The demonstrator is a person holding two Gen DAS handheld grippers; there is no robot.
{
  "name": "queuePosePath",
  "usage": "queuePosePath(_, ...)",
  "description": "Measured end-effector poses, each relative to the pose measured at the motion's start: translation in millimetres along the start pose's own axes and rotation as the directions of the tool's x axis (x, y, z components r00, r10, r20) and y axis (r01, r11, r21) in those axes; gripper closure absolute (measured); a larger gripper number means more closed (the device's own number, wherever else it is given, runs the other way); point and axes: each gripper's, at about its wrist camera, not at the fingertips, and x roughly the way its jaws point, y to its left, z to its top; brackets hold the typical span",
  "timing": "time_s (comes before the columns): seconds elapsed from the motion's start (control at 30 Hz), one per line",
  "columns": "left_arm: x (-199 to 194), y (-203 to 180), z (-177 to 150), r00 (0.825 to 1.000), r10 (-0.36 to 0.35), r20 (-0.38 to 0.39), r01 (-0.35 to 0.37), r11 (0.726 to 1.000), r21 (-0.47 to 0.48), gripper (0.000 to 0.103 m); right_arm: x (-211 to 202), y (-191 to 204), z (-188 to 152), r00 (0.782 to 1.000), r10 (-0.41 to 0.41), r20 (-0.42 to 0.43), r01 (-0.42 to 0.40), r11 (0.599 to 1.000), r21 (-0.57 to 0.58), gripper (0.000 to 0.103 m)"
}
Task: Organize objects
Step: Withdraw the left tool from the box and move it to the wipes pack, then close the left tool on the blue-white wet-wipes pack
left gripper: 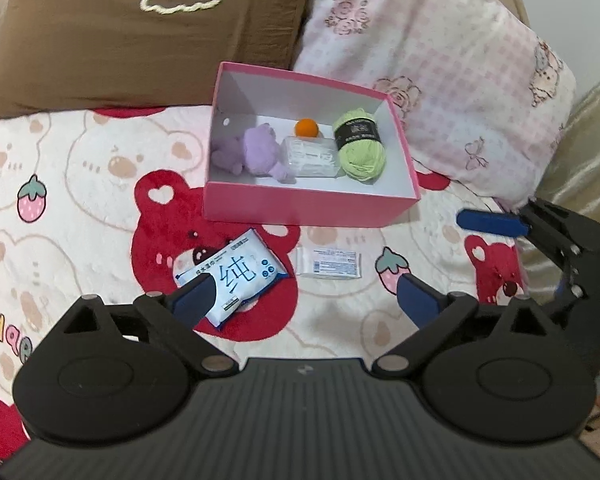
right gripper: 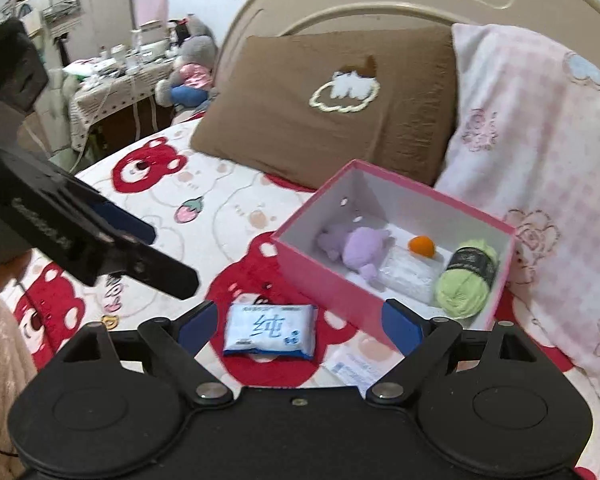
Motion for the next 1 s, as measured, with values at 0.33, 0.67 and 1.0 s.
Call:
queuePosePath(0.33, 26.8, 27.5, -21.4, 0.999, 0.006, -0.036, -0.009, 0.997, -0.077, 0.005, 8.3, 16.9, -8.8, 0.994, 0.104, -0.016, -0.103, 0.995, 0.013, 0.012)
queuePosePath(0.67, 62.7, 52.7, -37.1, 0.994, 0.049, -0.095, -0.059, 0.993, -0.105, 0.005, 36.1, 26.2, -19.5, 0.985, 0.144, -0.093, -0.146, 0.989, -0.013, 0.012)
queuePosePath(1.0, 87.3, 58.5, -49.1, 0.997, 0.057, -0.053, -0.061, 0.996, -0.062, 0.006, 82.3, 35.1, -33.0, 0.984, 0.136, -0.117, -0.145, 0.987, -0.072, 0.012)
